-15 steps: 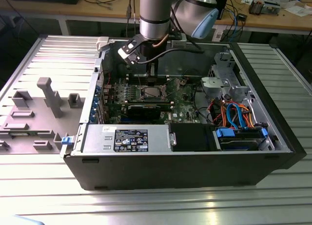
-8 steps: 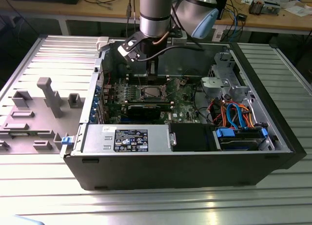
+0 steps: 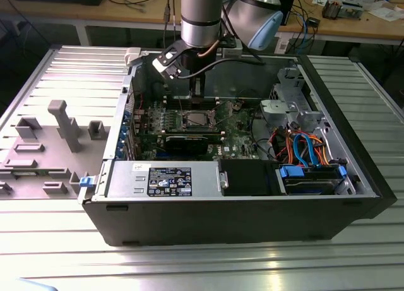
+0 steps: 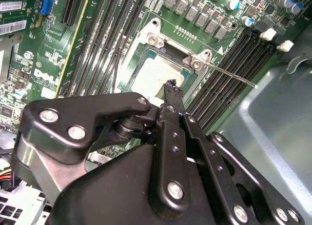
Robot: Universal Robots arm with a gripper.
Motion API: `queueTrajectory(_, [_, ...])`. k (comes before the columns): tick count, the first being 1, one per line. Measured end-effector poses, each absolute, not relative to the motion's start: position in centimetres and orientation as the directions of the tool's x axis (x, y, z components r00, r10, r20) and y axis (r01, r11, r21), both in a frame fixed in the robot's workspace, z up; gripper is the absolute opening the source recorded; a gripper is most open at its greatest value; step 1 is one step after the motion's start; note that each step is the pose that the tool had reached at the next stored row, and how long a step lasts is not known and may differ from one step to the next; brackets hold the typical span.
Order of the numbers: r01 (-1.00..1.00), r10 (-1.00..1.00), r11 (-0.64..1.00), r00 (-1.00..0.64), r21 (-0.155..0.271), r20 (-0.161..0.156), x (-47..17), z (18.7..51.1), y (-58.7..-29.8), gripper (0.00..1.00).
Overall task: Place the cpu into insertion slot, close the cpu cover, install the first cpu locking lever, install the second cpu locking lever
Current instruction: 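Close the cpu cover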
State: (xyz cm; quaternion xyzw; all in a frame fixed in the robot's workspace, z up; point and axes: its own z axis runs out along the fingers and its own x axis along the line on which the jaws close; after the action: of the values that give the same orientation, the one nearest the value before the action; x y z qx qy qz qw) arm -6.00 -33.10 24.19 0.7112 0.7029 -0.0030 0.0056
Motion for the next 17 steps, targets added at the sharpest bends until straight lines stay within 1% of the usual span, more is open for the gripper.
queueTrajectory(17, [1.0,1.0,-0.012,0.012,0.004,-0.012,-5.59,24.13,-33.1,0.11])
